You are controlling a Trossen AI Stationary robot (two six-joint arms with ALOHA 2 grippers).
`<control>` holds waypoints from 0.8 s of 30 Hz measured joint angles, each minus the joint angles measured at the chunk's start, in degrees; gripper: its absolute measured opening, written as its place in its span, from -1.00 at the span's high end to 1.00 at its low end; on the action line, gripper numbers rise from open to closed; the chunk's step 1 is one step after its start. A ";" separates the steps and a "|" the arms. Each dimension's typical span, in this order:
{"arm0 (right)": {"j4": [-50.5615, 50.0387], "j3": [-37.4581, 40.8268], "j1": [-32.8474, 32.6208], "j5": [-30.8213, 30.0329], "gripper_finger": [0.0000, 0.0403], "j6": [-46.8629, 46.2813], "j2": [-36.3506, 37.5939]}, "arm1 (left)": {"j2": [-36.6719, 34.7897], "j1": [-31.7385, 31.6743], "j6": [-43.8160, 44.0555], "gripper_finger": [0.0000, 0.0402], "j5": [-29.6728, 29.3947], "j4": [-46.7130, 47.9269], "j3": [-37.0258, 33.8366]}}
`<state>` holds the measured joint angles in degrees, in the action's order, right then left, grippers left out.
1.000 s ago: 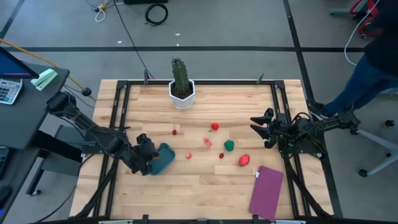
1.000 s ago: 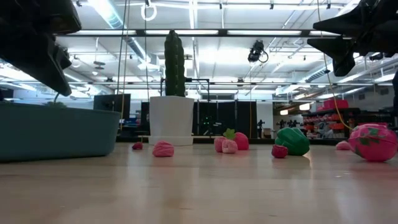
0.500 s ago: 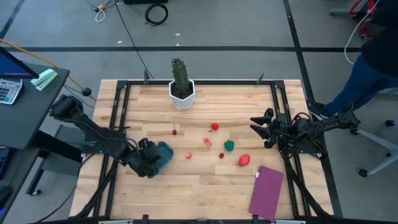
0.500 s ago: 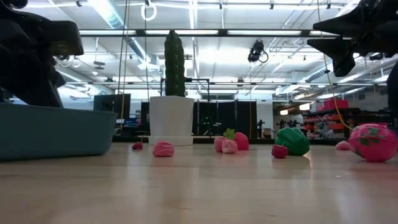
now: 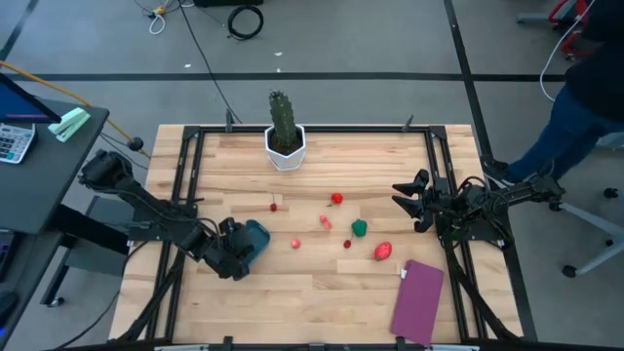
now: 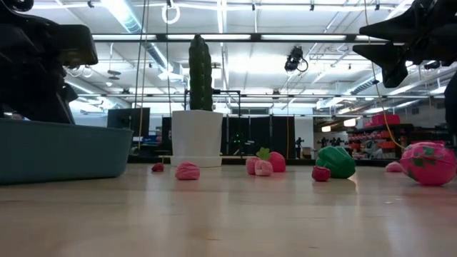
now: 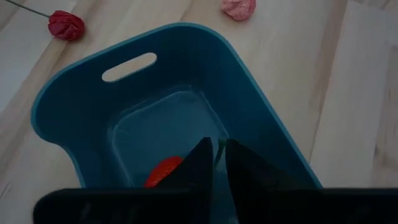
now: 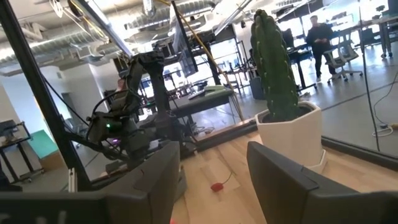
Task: Pick and placing Produce into tupperware
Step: Put the top right pink peach into the blue bin
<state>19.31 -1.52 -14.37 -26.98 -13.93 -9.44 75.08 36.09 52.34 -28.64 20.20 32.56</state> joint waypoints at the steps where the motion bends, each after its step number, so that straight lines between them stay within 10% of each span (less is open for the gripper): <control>1: -0.03 0.00 -0.01 0.01 0.01 -0.02 0.00 | -0.08 -0.07 0.00 0.69 0.00 0.12 0.00; 16: -10.67 -0.02 0.41 -5.24 -0.18 -1.77 0.01 | -0.26 -2.92 -0.60 0.28 -0.33 28.22 17.15; 24: -30.10 -6.06 6.21 -9.78 -0.18 -13.86 -4.76 | -0.26 -3.21 -13.81 0.27 -12.85 36.17 31.72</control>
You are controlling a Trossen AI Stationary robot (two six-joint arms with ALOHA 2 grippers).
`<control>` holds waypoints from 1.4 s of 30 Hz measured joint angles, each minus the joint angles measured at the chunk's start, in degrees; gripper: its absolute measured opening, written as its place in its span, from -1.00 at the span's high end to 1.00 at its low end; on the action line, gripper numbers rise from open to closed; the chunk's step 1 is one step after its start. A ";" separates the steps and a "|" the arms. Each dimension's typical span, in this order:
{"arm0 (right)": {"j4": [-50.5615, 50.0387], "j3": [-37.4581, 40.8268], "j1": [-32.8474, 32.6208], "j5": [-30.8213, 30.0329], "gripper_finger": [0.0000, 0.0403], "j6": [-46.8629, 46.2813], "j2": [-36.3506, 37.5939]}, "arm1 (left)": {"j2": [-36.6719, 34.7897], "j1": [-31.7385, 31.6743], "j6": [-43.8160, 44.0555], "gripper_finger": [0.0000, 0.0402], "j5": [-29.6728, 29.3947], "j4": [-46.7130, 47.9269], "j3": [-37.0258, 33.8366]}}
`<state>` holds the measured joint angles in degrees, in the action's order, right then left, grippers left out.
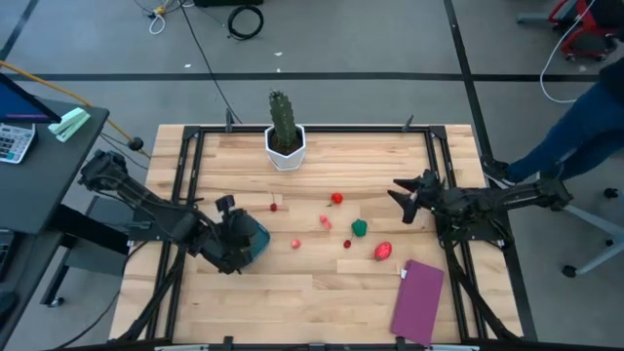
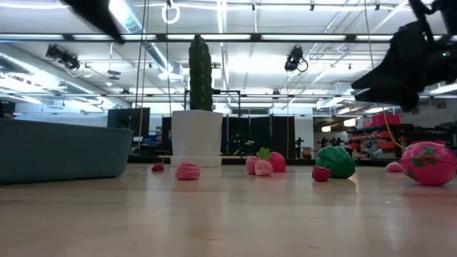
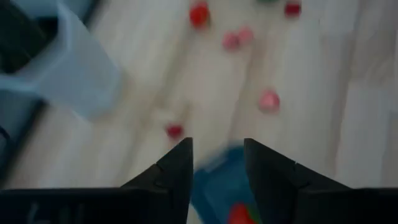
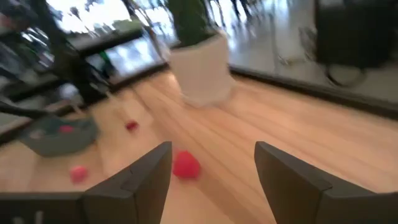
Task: Pick and placing Produce into tupperware
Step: Put the top right pink peach into the blue bin
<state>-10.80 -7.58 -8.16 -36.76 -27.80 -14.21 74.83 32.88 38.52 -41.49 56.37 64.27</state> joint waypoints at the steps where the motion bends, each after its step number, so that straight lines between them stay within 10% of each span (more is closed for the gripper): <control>1: -3.10 -2.09 0.97 -0.11 -0.18 -1.41 -1.23 | 0.00 -0.27 -1.88 0.28 -1.07 0.08 1.28; 15: -39.90 -29.42 5.96 16.55 -0.12 -19.96 -28.33 | -0.04 -6.73 -16.17 0.36 -4.86 0.19 9.29; 31: -40.38 -29.48 15.55 28.91 -0.12 -19.10 -58.50 | -0.02 -9.30 -18.82 0.39 -4.83 0.25 9.29; 42: -41.03 -29.48 22.62 22.54 -0.10 -20.52 -65.71 | -0.02 -9.30 -18.82 0.38 -4.81 1.42 9.29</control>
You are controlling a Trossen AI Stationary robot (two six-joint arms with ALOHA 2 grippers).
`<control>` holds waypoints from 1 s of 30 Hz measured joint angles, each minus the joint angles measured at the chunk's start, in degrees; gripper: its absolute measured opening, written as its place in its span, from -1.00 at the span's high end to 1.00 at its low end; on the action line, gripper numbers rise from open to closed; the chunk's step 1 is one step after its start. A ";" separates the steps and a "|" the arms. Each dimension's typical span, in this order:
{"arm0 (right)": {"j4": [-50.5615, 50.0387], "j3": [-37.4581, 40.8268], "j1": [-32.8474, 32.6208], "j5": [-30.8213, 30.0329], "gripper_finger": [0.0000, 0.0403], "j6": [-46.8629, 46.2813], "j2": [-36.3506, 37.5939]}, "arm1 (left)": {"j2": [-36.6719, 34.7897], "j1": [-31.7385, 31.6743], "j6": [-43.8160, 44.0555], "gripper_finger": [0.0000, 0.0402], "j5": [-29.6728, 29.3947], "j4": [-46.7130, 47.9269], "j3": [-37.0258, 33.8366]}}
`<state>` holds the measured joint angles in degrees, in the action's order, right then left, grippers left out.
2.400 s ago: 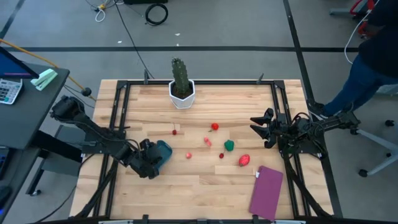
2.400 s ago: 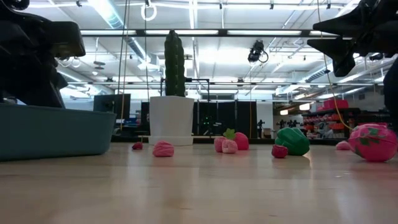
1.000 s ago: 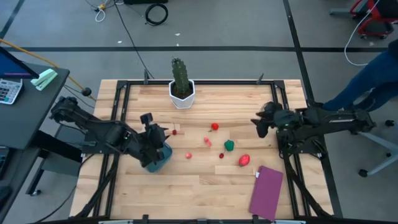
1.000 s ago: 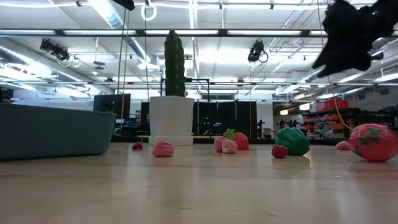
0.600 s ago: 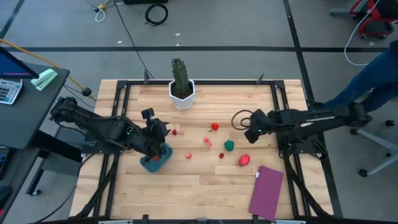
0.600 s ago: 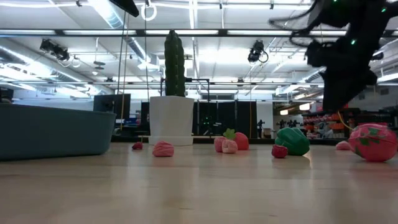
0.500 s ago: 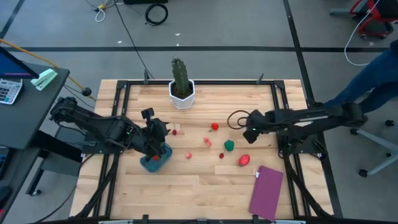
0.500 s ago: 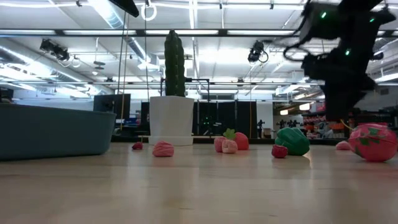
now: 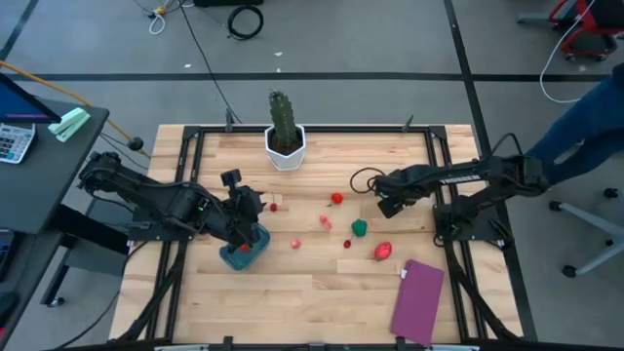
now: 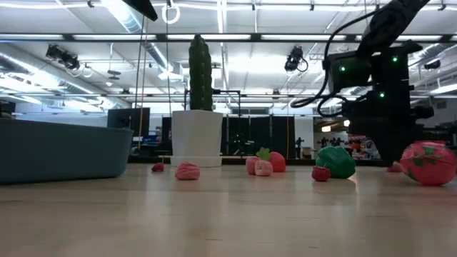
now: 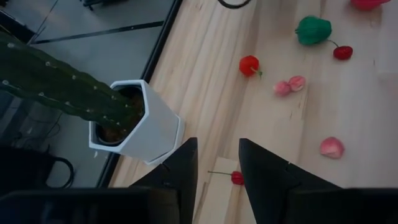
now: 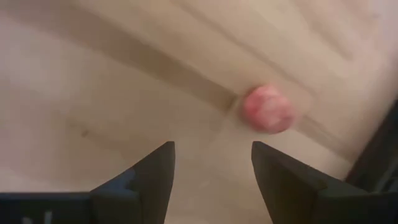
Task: Pick and placing Produce into tupperware
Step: Put the top right pink peach into the blue bin
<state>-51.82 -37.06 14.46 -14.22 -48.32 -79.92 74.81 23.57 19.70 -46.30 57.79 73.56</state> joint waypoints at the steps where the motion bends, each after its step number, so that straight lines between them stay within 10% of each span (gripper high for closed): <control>1: -0.54 0.00 0.73 -0.62 -0.10 -0.04 0.00 | 0.00 0.00 0.01 0.39 0.00 0.19 0.00; 30: 1.10 0.02 6.56 -2.80 -0.10 -3.70 0.02 | 0.04 0.00 0.66 0.41 0.02 1.91 0.00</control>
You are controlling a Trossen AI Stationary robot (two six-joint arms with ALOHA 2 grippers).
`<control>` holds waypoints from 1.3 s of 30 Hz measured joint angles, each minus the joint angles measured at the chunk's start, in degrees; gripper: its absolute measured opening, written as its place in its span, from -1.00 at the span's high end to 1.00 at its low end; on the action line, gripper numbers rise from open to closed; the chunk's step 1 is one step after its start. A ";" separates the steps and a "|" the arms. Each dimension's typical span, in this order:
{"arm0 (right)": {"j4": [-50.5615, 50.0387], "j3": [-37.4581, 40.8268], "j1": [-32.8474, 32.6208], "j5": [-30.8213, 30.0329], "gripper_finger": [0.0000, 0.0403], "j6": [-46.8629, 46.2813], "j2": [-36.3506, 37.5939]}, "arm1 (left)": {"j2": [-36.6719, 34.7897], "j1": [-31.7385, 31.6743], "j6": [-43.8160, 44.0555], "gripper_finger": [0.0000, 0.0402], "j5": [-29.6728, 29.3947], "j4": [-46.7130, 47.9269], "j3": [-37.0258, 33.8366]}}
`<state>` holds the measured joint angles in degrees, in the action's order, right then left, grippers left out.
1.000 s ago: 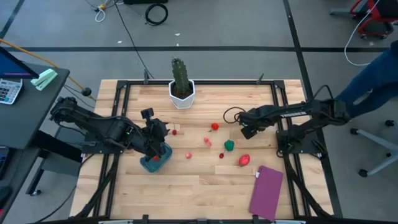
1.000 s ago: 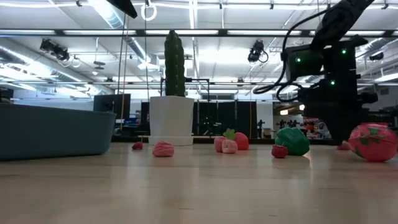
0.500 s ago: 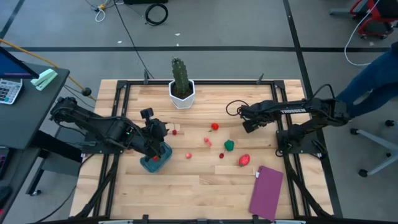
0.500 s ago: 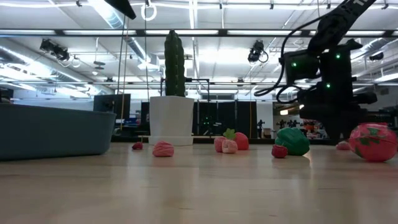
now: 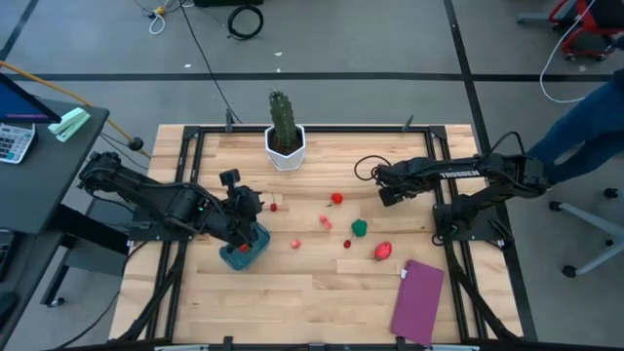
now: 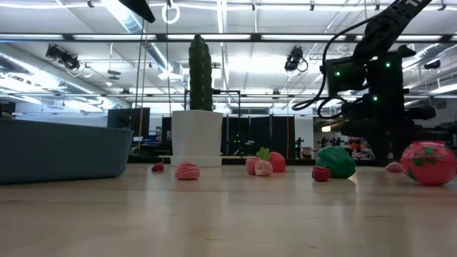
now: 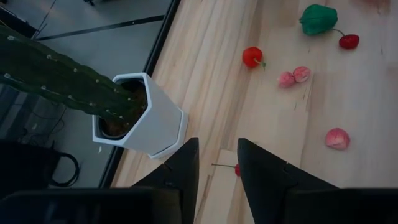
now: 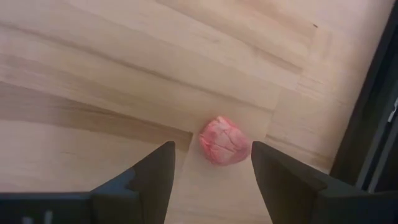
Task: Pick and placing Produce into tupperware
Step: Put the top right pink peach into the blue bin
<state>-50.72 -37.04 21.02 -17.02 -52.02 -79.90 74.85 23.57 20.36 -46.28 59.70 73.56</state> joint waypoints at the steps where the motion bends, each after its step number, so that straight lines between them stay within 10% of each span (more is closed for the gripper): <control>1: 0.00 0.00 0.00 -0.18 -0.10 -0.85 0.00 | 0.00 0.00 0.00 0.41 0.00 0.00 0.00; 39: 0.83 -0.15 -0.17 -1.92 -0.02 -11.85 -6.04 | 0.00 0.09 1.56 0.44 0.02 0.17 -0.02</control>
<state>-49.89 -37.19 20.84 -18.94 -63.87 -85.94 74.85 23.66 21.92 -46.26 59.88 73.54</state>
